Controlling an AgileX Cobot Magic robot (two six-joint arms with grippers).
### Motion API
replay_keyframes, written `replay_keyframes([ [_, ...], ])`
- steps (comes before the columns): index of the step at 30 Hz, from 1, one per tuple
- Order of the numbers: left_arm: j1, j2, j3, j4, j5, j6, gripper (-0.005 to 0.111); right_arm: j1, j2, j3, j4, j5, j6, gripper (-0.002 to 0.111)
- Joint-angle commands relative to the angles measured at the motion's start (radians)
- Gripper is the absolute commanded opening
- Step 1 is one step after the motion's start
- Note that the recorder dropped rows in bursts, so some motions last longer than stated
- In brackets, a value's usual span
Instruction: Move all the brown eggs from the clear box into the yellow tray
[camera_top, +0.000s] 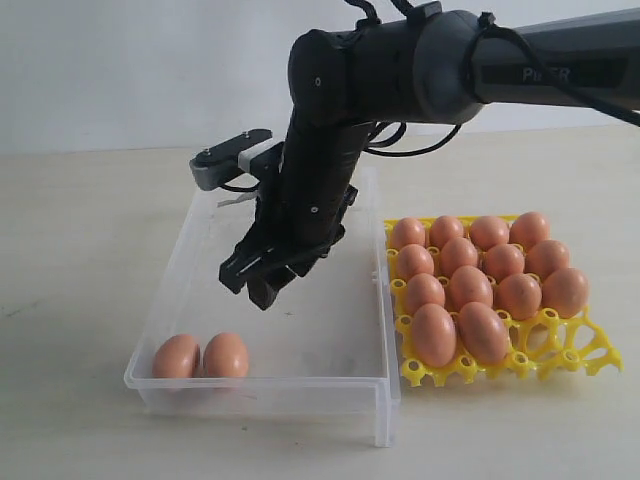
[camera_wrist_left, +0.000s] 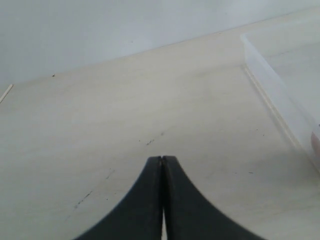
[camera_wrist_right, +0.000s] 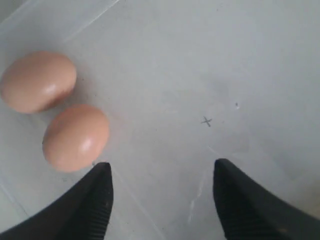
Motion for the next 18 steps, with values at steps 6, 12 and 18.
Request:
replay_keyframes([
  [6,-0.001,-0.006,-0.004,-0.001,-0.007,0.002,0.0,-0.003,-0.011,-0.002,0.054,-0.029,0.232,0.06],
  [12,-0.001,-0.006,-0.004,-0.001,-0.007,0.002,0.0,0.008,-0.003,-0.002,0.095,-0.055,0.214,0.06],
  [18,-0.001,-0.006,-0.004,-0.001,-0.007,0.002,0.0,0.033,0.006,-0.002,0.103,-0.016,0.084,0.06],
])
